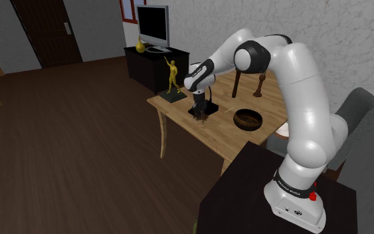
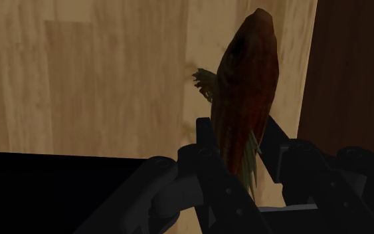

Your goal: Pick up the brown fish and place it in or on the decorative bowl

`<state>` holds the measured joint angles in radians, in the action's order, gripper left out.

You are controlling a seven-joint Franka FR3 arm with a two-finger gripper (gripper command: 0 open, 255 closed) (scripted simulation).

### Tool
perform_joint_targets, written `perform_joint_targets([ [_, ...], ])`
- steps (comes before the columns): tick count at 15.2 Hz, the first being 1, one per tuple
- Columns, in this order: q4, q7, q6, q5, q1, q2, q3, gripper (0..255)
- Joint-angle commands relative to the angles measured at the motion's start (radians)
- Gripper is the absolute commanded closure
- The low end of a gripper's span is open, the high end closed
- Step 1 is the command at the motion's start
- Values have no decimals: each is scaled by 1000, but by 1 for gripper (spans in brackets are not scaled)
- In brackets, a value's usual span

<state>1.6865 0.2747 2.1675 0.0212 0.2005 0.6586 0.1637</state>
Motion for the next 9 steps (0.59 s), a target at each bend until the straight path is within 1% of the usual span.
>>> perform_joint_targets([
  [1, 0, 0, -19, -2, -1, -18, 2, 255],
  [9, -9, 1, -94, -11, -6, -84, 8, 255],
])
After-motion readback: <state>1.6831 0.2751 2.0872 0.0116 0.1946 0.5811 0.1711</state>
